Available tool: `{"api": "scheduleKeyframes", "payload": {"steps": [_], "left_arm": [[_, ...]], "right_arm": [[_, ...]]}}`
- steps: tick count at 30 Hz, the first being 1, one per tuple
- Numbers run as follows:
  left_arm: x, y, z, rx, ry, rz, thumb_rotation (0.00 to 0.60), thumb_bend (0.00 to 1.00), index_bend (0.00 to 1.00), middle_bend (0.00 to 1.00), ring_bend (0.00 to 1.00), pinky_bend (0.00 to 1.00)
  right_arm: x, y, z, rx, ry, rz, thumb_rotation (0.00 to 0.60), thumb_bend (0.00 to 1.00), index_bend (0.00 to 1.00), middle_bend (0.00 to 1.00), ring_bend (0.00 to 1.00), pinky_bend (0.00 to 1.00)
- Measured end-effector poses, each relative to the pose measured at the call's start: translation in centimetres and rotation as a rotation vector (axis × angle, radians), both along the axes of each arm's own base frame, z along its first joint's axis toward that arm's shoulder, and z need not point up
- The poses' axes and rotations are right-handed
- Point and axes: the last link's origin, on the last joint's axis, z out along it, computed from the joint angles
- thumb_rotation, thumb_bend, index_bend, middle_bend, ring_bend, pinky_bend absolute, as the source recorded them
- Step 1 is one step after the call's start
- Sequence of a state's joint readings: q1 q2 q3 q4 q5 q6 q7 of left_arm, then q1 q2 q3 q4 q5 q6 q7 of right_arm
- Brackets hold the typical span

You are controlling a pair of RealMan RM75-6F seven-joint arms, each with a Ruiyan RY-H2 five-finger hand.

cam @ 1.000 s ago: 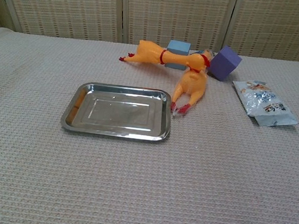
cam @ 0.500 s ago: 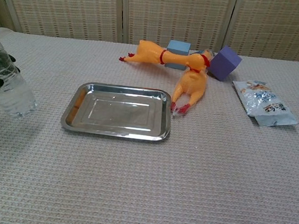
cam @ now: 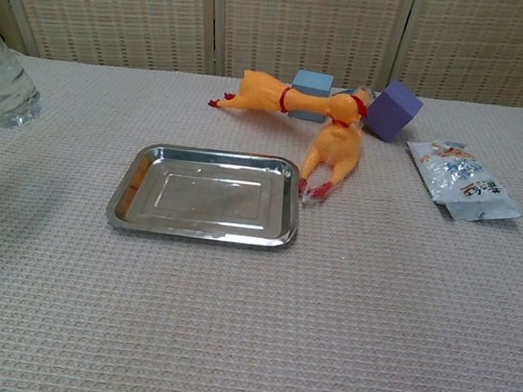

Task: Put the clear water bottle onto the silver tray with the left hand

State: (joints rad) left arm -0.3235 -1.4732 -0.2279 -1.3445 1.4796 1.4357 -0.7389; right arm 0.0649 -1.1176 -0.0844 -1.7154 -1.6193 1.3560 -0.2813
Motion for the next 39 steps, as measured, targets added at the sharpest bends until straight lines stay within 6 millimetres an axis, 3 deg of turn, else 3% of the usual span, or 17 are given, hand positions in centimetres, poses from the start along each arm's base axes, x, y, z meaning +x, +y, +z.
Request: {"api": "scheduleKeyframes", "payload": {"steps": [5,14,22,26,32,39], "left_arm": [[1.4,-0.7,0.4,0.063,0.054,-0.041,0.600,0.36,0.25,0.31,0.20,0.21],[-1.1,-1.5,-4.2,-0.261,0.030,0.064,0.600,0.36,0.24,0.31,0.18,0.20],[2.4,-1.0,-1.4,-0.163,-0.052,-0.034,0.600,0.36,0.24,0.30,0.18,0.20],[2.4,-1.3,-2.0,-0.207,-0.050,-0.015,0.600,0.37,0.24,0.30,0.18,0.20],[-0.5,-0.5,-4.2,-0.297,-0.028,0.075,0.600,0.37,0.23,0.29,0.18,0.20],[2.1,1.4,-5.5,-0.301,-0.049,-0.001,0.600,0.37,0.23,0.29,0.18,0.20]], "right_arm": [[0.0,0.0,0.0,-0.001,0.000,0.001,0.600,0.11,0.00,0.00,0.00,0.00],[0.0,0.1,0.1,-0.002,-0.003,0.000,0.600,0.11,0.00,0.00,0.00,0.00],[0.1,0.2,0.1,0.003,-0.004,0.003,0.600,0.11,0.00,0.00,0.00,0.00],[0.1,0.3,0.0,0.005,-0.002,0.004,0.600,0.11,0.00,0.00,0.00,0.00],[0.0,0.2,0.2,-0.003,-0.003,-0.001,0.600,0.11,0.00,0.00,0.00,0.00],[-0.4,-0.3,0.1,-0.002,0.007,-0.022,0.600,0.11,0.00,0.00,0.00,0.00]]}}
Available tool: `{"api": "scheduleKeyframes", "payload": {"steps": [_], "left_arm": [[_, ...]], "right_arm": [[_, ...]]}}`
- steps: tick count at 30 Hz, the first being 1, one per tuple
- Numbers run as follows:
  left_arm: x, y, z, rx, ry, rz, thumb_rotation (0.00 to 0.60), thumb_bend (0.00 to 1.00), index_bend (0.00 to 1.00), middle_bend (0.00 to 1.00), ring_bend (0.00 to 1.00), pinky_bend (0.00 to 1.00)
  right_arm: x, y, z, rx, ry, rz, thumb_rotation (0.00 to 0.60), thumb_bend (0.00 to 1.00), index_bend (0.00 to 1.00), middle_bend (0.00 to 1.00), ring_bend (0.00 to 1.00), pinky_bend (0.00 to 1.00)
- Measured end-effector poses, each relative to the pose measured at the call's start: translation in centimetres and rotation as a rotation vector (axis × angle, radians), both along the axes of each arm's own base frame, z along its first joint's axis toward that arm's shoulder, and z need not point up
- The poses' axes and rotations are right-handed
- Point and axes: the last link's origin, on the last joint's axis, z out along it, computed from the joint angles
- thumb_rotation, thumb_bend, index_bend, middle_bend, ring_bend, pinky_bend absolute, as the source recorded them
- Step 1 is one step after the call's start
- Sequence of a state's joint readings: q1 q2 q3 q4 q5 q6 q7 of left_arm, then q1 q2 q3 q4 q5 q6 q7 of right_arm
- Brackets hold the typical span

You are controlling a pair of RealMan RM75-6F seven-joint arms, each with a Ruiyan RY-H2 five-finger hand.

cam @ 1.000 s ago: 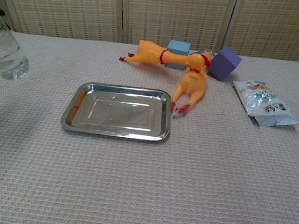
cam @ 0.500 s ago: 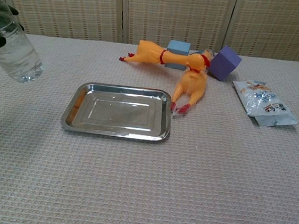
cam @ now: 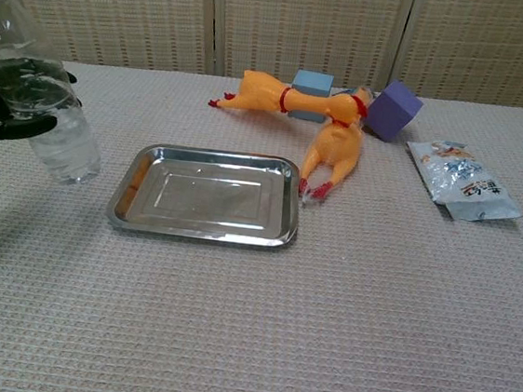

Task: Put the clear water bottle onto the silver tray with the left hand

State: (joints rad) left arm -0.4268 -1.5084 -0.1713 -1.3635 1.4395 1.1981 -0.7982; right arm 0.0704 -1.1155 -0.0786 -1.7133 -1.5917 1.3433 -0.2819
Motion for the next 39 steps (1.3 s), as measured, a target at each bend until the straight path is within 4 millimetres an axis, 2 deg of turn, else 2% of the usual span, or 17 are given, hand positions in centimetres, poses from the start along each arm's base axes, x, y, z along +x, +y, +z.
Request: {"api": "scheduleKeyframes", "payload": {"steps": [7,18,25,28,31,36,39], "left_arm": [[3.5,1.2,-3.2,-0.074,0.006,-0.066,0.600,0.37,0.23,0.29,0.18,0.20],[7.3,3.9,-8.6,-0.121,0.049,-0.120,0.600,0.37,0.23,0.29,0.17,0.19],[7.2,4.6,-9.9,-0.088,0.130,-0.136,0.600,0.37,0.22,0.28,0.15,0.19],[6.8,5.0,-10.5,-0.071,0.164,-0.134,0.600,0.36,0.18,0.25,0.12,0.15],[6.7,5.2,-11.1,-0.067,0.185,-0.134,0.600,0.37,0.11,0.18,0.04,0.06],[6.9,5.2,-10.9,-0.054,0.176,-0.133,0.600,0.36,0.01,0.05,0.00,0.02],[7.0,5.1,-10.7,-0.057,0.165,-0.137,0.600,0.35,0.00,0.00,0.00,0.01]], "right_arm": [[-0.3,-0.6,0.0,-0.011,0.005,-0.021,0.600,0.11,0.00,0.00,0.00,0.00],[-0.6,-1.2,0.3,-0.023,-0.002,-0.049,0.600,0.11,0.00,0.00,0.00,0.00],[-0.6,-1.1,0.6,-0.032,-0.011,-0.052,0.600,0.11,0.00,0.00,0.00,0.00],[-0.6,-1.1,0.8,-0.035,-0.016,-0.050,0.600,0.11,0.00,0.00,0.00,0.00],[-0.6,-1.1,0.8,-0.032,-0.016,-0.050,0.600,0.11,0.00,0.00,0.00,0.00],[-0.5,-1.0,0.8,-0.031,-0.017,-0.048,0.600,0.11,0.00,0.00,0.00,0.00],[-0.5,-1.0,0.8,-0.030,-0.011,-0.047,0.600,0.11,0.00,0.00,0.00,0.00]]}}
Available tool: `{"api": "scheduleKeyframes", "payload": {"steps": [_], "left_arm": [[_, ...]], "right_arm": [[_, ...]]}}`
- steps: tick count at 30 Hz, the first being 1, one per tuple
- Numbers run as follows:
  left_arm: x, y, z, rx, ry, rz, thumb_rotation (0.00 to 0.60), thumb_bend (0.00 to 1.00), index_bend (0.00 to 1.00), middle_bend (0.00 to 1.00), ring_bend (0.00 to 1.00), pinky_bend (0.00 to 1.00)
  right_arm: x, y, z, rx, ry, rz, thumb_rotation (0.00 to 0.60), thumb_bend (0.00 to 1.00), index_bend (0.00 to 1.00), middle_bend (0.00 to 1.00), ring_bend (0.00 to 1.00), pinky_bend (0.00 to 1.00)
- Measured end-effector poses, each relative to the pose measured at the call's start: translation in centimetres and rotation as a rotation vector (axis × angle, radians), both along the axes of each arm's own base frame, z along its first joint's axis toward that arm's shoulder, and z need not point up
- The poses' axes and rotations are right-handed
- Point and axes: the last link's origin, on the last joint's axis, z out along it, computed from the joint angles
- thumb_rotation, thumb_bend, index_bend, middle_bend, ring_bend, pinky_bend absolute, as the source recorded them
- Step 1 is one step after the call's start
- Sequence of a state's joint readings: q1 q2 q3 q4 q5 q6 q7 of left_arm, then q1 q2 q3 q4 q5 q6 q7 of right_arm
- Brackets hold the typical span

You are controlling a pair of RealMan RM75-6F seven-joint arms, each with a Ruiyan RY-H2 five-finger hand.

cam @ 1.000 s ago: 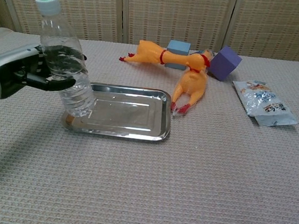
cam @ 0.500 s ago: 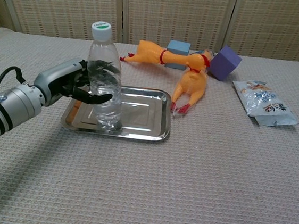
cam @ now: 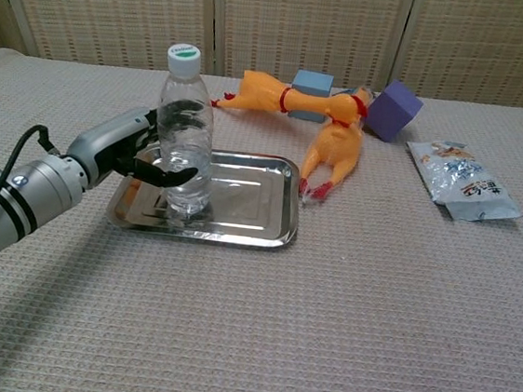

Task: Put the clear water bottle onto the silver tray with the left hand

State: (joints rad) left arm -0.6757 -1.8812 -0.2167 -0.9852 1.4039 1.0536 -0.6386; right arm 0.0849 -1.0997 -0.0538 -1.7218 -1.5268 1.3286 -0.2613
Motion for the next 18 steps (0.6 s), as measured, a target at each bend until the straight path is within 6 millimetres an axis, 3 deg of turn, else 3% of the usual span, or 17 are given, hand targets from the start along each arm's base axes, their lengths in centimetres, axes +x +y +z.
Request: {"api": "scheduleKeyframes", "payload": {"steps": [18], "left_arm": [[-0.8,-0.2,1.3,-0.033,0.060,-0.010,0.600,0.31,0.00,0.00,0.00,0.00]], "right_arm": [[0.3,0.3,-0.1,0.000,0.021,0.011,0.600,0.15,0.00,0.00,0.00,0.00]]}}
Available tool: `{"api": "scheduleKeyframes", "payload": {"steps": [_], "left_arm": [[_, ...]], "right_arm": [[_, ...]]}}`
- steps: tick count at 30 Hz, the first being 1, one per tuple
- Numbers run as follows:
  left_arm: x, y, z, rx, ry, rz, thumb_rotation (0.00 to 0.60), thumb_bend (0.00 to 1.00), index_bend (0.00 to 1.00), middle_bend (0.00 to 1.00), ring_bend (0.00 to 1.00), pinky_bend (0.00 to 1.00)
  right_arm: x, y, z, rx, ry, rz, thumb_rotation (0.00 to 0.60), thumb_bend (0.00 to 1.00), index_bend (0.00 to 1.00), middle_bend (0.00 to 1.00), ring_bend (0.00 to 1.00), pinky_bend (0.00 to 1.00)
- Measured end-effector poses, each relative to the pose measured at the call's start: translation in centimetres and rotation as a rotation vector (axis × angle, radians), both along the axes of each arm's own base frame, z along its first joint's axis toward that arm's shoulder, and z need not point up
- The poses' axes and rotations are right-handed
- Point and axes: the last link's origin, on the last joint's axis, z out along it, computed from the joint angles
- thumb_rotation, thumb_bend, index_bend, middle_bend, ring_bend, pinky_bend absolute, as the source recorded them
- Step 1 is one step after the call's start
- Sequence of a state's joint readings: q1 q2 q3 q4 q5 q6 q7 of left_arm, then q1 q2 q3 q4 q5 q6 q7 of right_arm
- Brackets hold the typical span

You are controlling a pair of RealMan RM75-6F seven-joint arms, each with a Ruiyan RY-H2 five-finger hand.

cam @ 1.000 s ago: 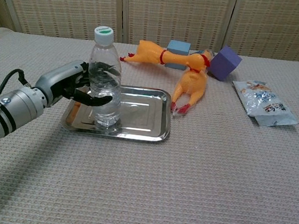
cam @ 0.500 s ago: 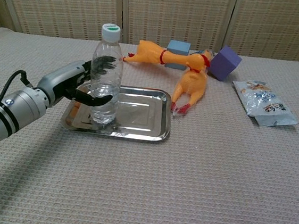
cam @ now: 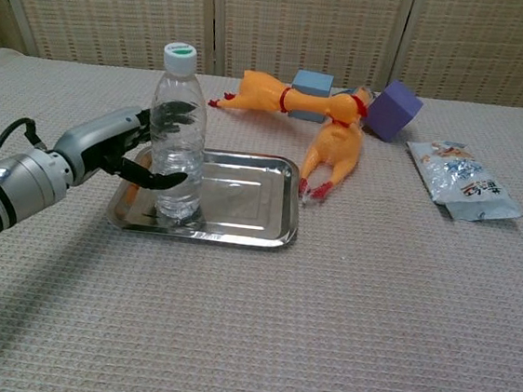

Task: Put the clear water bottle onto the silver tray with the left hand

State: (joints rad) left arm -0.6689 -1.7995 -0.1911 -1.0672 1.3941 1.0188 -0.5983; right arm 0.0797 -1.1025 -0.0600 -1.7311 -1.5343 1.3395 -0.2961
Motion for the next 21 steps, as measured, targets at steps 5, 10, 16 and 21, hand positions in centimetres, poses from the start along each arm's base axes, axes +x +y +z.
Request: {"api": "scheduleKeyframes", "payload": {"steps": [5,10,16,21], "left_arm": [[-0.3,0.0,0.3,-0.001,0.004,0.003,0.600,0.30,0.00,0.00,0.00,0.00],[-1.8,-0.1,1.9,0.027,0.031,0.008,0.600,0.31,0.00,0.00,0.00,0.00],[-4.1,-0.2,3.6,0.024,0.083,0.037,0.600,0.30,0.00,0.00,0.00,0.00],[-6.0,-1.2,5.4,0.075,0.125,0.033,0.600,0.30,0.00,0.00,0.00,0.00]], "right_arm": [[0.0,0.0,-0.1,0.001,0.002,0.002,0.600,0.15,0.00,0.00,0.00,0.00],[0.0,0.0,-0.2,0.002,0.003,-0.002,0.600,0.15,0.00,0.00,0.00,0.00],[0.1,0.0,-0.5,0.005,0.008,-0.002,0.600,0.15,0.00,0.00,0.00,0.00],[0.1,-0.1,-0.5,0.005,0.010,-0.003,0.600,0.15,0.00,0.00,0.00,0.00]]}}
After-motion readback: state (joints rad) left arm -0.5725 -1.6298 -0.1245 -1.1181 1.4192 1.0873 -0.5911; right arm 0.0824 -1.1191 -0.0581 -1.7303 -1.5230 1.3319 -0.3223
